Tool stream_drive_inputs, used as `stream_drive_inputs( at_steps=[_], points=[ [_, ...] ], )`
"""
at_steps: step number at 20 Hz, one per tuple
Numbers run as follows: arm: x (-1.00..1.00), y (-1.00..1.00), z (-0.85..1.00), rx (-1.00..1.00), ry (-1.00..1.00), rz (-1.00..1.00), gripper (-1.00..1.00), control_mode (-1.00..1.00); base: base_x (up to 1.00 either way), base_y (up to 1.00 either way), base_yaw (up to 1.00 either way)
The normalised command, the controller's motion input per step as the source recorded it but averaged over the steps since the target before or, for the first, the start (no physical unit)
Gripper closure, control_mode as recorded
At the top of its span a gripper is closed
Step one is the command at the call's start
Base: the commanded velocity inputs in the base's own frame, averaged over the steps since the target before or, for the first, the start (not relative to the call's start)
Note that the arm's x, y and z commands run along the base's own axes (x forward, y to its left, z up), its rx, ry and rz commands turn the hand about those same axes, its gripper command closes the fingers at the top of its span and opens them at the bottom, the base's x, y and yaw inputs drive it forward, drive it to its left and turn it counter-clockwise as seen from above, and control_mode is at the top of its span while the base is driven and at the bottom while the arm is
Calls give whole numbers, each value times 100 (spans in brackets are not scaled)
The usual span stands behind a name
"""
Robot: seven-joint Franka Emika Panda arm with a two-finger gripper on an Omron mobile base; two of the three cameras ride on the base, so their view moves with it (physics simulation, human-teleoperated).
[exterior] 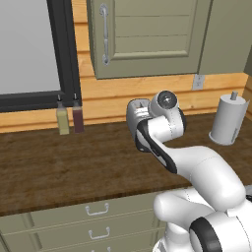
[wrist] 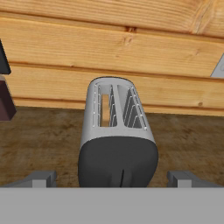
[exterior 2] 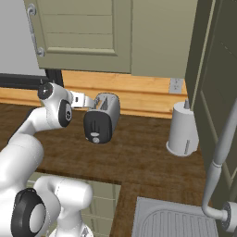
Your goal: Start the toaster. Once the lever pops up, take the bread to the plate on the dining counter.
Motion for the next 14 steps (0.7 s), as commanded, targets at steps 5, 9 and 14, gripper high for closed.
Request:
stream_drive_inputs(
  at_steps=[5,9,14],
  points=[
    [0,0,0,0,0,0,-100,-100,0,0,0],
    [0,0,0,0,0,0,-100,-100,0,0,0],
    [0,0,0,0,0,0,-100,-100,0,0,0]
  ],
)
